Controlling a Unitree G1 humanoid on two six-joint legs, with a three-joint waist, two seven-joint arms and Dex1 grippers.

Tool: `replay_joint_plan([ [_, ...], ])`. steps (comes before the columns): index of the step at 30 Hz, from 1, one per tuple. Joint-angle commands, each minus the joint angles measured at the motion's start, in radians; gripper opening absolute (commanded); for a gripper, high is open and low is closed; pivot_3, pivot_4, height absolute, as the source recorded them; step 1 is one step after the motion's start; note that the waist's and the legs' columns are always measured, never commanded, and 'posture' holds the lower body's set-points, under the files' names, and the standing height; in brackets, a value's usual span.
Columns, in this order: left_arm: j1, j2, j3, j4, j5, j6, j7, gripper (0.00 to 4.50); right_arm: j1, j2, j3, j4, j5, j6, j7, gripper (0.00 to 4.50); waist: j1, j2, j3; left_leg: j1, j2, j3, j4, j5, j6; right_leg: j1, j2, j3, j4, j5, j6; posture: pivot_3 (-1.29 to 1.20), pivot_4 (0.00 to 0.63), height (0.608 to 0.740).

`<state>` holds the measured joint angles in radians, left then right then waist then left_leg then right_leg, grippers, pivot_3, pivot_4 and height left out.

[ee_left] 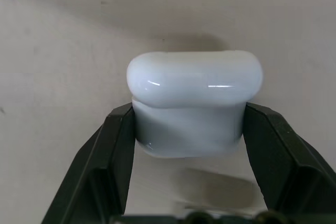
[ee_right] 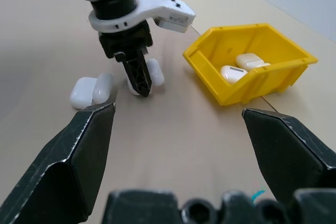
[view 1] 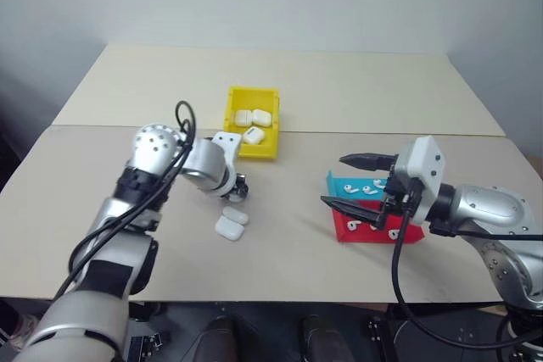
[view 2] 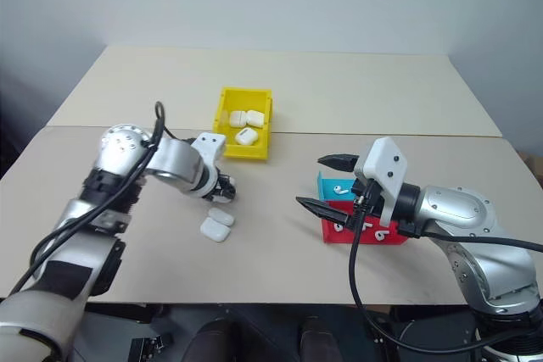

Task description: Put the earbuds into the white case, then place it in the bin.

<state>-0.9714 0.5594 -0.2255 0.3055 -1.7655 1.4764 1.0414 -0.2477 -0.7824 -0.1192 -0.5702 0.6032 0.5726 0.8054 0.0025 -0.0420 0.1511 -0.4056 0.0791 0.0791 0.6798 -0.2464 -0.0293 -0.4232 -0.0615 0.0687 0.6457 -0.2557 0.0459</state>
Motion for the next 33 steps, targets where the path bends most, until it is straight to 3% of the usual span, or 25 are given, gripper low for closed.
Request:
replay_joint_plan([
  [1,0.065,0.092,0.095,-0.288,0.149,-0.05,-0.227,2.78,-0.01,-0.004,-0.034,0.0,0.011,-0.023,0.012,4.5,-0.001,0.0,0.0,0.0,0.0,0.0,0.0,0.0,0.0,0.0,0.0,0.0,0.0,0.0,0.0,0.0,0.15,0.74],
  [5,0.232,0.251,0.096,-0.636,0.542,-0.355,-0.699,2.78,-0.051,0.0,-0.027,0.05,0.003,-0.035,0.029,4.5,0.004,0.0,0.0,0.001,0.0,0.001,0.0,0.0,-0.001,0.001,0.0,0.0,-0.001,0.0,0.0,0.0,0.15,0.74],
  [7,0.336,0.253,0.132,-0.677,0.708,-0.576,-0.878,2.78,-0.073,0.001,-0.02,0.071,-0.003,-0.039,0.037,4.5,0.009,0.001,-0.001,0.001,0.0,0.002,-0.001,0.001,-0.001,0.001,0.0,0.0,-0.001,0.0,0.0,0.0,0.15,0.74],
  [12,0.436,0.162,0.231,-0.61,0.809,-0.834,-1.232,2.78,-0.079,-0.028,-0.043,0.081,0.007,-0.033,0.074,4.5,0.024,0.001,-0.001,0.001,0.0,0.001,0.0,-0.003,0.005,0.002,0.0,-0.001,-0.001,0.0,0.0,0.0,0.15,0.74],
  [16,0.472,0.182,0.193,-0.546,0.977,-1.081,-1.66,2.78,-0.083,-0.125,-0.056,0.096,0.011,0.006,0.144,4.5,0.022,0.001,-0.001,0.0,0.0,0.001,0.0,-0.005,0.008,0.002,0.0,-0.001,-0.002,0.0,0.0,0.0,0.15,0.74],
  [19,0.476,0.166,0.184,-0.488,1.035,-1.208,-1.887,2.78,-0.088,-0.232,-0.029,0.094,-0.024,0.031,0.192,4.5,0.018,0.001,-0.001,0.0,0.001,0.002,0.0,-0.005,0.009,0.002,0.0,-0.001,-0.002,0.0,0.0,0.0,0.15,0.74],
  [23,0.452,0.119,0.188,-0.427,1.053,-1.28,-2.071,2.78,-0.1,-0.396,0.061,0.086,-0.077,0.058,0.306,4.5,0.014,0.001,-0.001,0.0,0.001,0.002,0.001,-0.006,0.011,0.002,0.0,-0.001,-0.002,0.0,0.0,0.0,0.15,0.74],
  [26,0.446,0.08,0.19,-0.426,1.071,-1.288,-2.11,2.78,-0.116,-0.469,0.162,0.091,-0.177,0.022,0.361,4.5,0.01,0.001,-0.001,0.0,0.002,0.002,0.002,-0.006,0.012,0.002,0.001,-0.001,-0.002,0.0,0.0,0.0,0.15,0.74],
  [30,0.457,0.041,0.197,-0.456,1.085,-1.273,-2.109,2.78,-0.149,-0.487,0.248,0.111,-0.262,-0.027,0.423,4.5,0.005,0.001,-0.001,-0.001,0.002,0.002,0.003,-0.007,0.013,0.001,0.001,0.0,-0.001,0.0,0.0,0.0,0.15,0.74],
  [33,0.472,0.027,0.195,-0.468,1.101,-1.277,-2.125,2.78,-0.195,-0.459,0.314,0.131,-0.307,-0.035,0.454,4.0,0.002,0.001,-0.001,0.0,0.002,0.002,0.003,-0.007,0.013,0.001,0.001,0.0,0.0,0.0,0.0,0.0,0.15,0.74],
])
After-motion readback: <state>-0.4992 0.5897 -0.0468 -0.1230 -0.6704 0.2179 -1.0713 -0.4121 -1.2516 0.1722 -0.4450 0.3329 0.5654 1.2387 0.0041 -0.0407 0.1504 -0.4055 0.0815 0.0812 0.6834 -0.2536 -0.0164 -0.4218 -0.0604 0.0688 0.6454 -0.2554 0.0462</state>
